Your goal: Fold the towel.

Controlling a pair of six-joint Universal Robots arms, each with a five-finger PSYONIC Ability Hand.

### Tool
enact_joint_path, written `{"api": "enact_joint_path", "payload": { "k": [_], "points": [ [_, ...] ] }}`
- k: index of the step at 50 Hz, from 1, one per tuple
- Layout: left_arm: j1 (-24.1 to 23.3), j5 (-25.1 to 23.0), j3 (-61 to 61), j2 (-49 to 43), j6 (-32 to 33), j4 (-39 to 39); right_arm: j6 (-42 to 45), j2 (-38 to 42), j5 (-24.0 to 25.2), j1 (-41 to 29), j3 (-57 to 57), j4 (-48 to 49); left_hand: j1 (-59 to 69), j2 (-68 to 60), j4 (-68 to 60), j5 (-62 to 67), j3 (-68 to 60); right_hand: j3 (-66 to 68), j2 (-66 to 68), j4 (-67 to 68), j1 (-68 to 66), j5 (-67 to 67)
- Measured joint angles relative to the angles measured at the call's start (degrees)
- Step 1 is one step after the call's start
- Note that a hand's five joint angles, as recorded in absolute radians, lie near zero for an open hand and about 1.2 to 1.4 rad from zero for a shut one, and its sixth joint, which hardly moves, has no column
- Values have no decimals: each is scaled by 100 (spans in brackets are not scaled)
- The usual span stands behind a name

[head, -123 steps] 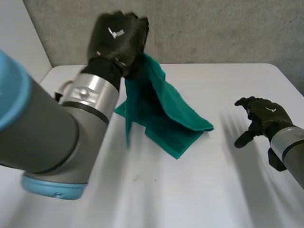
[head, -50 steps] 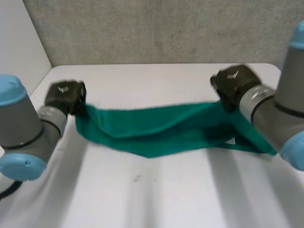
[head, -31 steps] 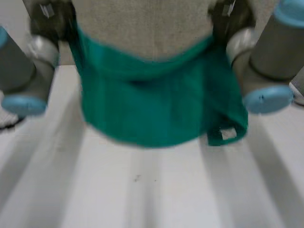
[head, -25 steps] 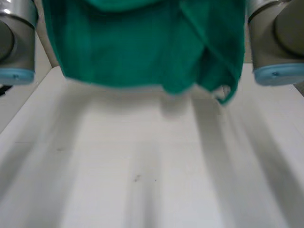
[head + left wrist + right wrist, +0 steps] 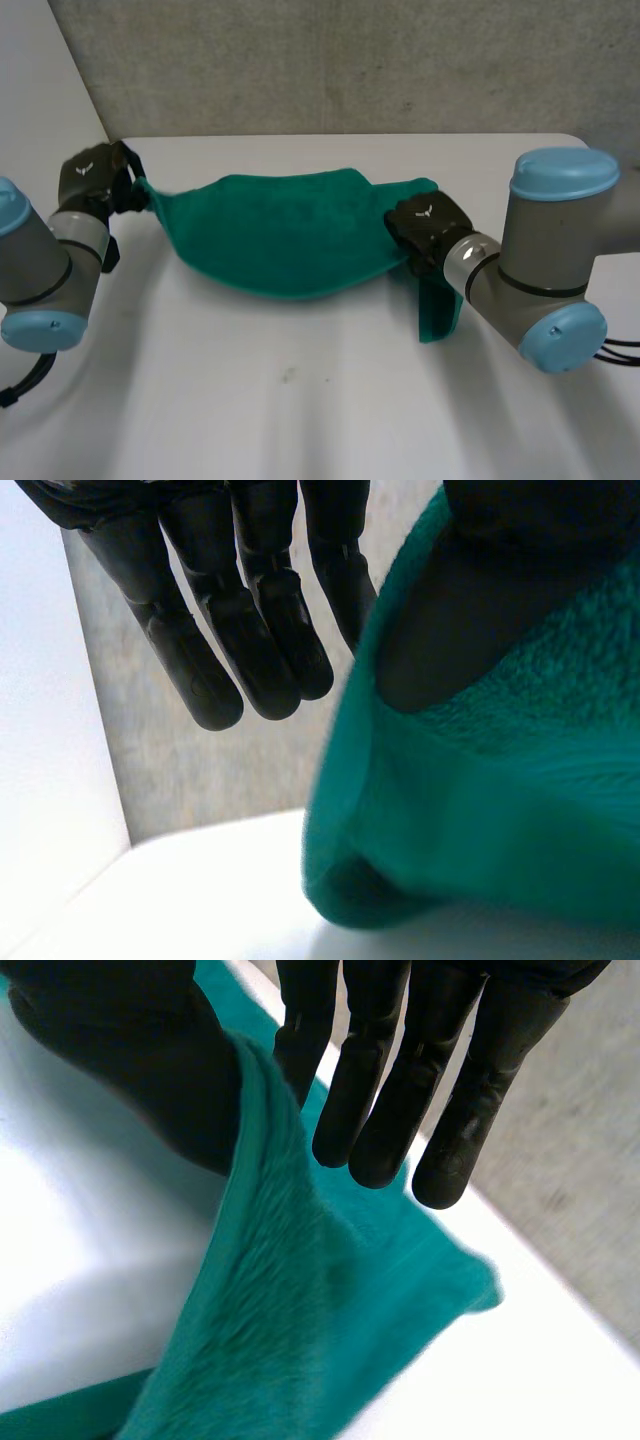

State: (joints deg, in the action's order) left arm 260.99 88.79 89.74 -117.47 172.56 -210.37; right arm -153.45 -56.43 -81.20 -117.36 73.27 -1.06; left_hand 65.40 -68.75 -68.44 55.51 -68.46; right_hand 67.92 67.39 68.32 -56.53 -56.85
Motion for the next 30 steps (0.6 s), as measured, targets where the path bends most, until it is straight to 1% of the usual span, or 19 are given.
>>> {"api": "enact_joint_path", "payload": {
  "k": [2,3,4,5,6,8,9,11,12,13,15,16,18,19,23,26,28,29,30],
  "points": [
    [28,3,59,-76,10,11,-406,145,-13,37,0,19,0,0,0,0,0,-51,-41,-61,11,28],
    [37,4,71,-91,13,15,-607,183,-24,62,11,29,0,0,0,0,0,-349,-304,-316,169,205],
    [52,5,83,-102,16,24,-886,215,-48,105,35,40,0,0,0,0,0,-1178,-1136,-1144,836,946],
    [58,6,86,-103,16,29,-1062,228,-64,134,57,46,0,0,0,0,0,-1178,-1136,-1144,836,946],
    [69,6,95,-95,19,49,-1415,233,-102,194,117,54,0,0,0,0,0,-2148,-2100,-2172,1663,1928],
    [80,6,111,-74,27,85,-1541,228,-116,216,141,57,1,0,0,0,0,-2148,-2100,-2172,1663,1928],
    [83,5,127,-60,39,113,-2058,174,-182,304,282,62,0,0,0,0,0,-2621,-2537,-2672,2011,2445],
    [85,5,140,-50,52,134,-2176,151,-200,325,325,61,0,0,0,0,0,-2621,-2537,-2672,2011,2445],
    [86,3,170,-34,90,175,-2480,70,-261,392,456,60,0,0,0,0,0,-2883,-2756,-2947,2244,2729],
    [86,2,197,-23,135,205,-2648,12,-298,438,547,59,0,0,0,0,0,-2883,-2756,-2947,2244,2729],
    [86,2,197,-23,135,205,-2648,12,-298,438,547,59,0,0,0,0,0,-2883,-2756,-2947,2244,2729],
    [88,0,262,-9,267,253,-2985,-153,-389,575,798,54,0,0,0,0,0,-2883,-2756,-2947,2244,2729],
    [94,-1,337,-1,448,285,-3197,-317,-462,722,1071,55,0,0,0,0,0,-2883,-2756,-2947,2244,2729],
    [101,-2,369,3,539,294,-3270,-400,-490,802,1230,56,0,0,0,0,0,-3315,-3149,-3336,2566,3175],
    [150,-2,450,15,770,306,-3349,-557,-529,992,1635,65,0,0,0,0,0,-3451,-3293,-3466,2693,3307],
    [191,-2,477,37,850,308,-3349,-606,-532,1101,1897,79,0,0,0,0,0,-3438,-3293,-3461,2692,3299],
    [212,-1,489,61,877,316,-3344,-609,-523,1151,2033,94,0,0,0,0,0,-2023,-1809,-2063,1437,1984],
    [212,-1,489,61,877,316,-3344,-609,-523,1151,2033,94,0,0,0,0,0,-2023,-1809,-2063,1437,1984],
    [224,1,504,81,884,335,-3339,-601,-502,1180,2126,146,0,0,0,0,0,-594,-473,-626,401,632]
  ]
}}
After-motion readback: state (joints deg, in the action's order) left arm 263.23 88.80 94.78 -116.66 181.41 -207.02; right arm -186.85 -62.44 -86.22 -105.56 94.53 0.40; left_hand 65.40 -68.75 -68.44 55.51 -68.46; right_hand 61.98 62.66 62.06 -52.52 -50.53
